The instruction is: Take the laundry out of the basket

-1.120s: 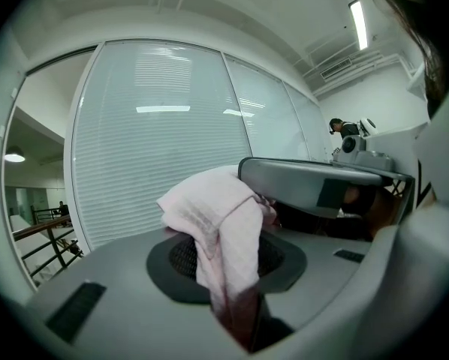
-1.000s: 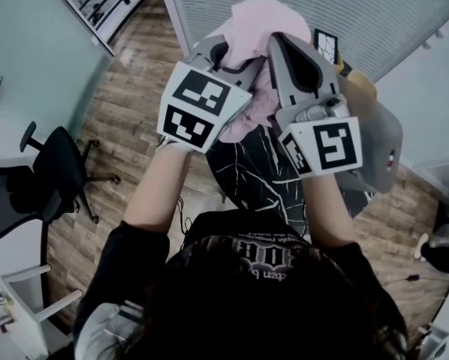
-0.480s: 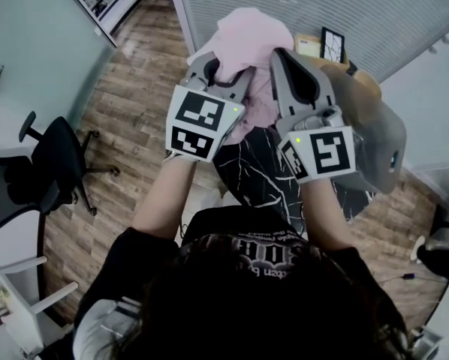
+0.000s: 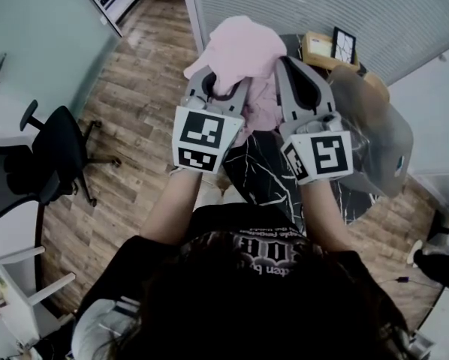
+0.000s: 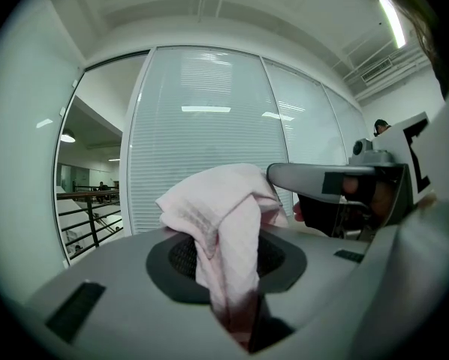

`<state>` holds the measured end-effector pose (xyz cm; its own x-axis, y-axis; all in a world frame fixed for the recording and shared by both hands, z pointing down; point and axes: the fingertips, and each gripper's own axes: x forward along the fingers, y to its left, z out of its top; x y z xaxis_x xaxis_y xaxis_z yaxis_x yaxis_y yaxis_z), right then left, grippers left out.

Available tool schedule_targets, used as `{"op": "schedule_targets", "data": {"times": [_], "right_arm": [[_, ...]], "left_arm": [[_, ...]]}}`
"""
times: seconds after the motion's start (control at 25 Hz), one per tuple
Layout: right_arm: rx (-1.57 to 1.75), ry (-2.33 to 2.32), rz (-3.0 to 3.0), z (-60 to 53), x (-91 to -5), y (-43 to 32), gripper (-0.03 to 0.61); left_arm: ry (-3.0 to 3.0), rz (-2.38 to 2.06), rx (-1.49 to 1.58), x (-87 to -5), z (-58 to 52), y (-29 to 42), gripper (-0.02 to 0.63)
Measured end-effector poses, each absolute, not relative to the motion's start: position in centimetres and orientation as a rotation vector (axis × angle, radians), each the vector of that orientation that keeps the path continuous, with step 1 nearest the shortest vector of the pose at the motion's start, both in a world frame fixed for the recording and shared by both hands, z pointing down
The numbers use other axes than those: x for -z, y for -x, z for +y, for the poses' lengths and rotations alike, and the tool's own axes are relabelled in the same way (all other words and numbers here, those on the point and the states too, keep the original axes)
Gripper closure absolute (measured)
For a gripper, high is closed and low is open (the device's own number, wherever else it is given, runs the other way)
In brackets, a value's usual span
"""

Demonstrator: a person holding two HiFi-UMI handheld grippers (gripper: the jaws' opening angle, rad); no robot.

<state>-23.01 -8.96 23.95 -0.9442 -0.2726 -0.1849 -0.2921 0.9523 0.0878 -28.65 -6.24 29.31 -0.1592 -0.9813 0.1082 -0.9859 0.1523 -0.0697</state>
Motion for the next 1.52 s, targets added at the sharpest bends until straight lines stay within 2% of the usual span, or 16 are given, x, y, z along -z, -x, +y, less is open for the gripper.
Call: {"op": "schedule_targets", "data": {"times": [1.52], "right_arm": [[-0.14,0.464,2.978,-8.1,-28.4,23.3,0.551]], "left_arm": [[-1.862,-2.464,-0.173,-32.5,-2.4,30.0,0.509]]}}
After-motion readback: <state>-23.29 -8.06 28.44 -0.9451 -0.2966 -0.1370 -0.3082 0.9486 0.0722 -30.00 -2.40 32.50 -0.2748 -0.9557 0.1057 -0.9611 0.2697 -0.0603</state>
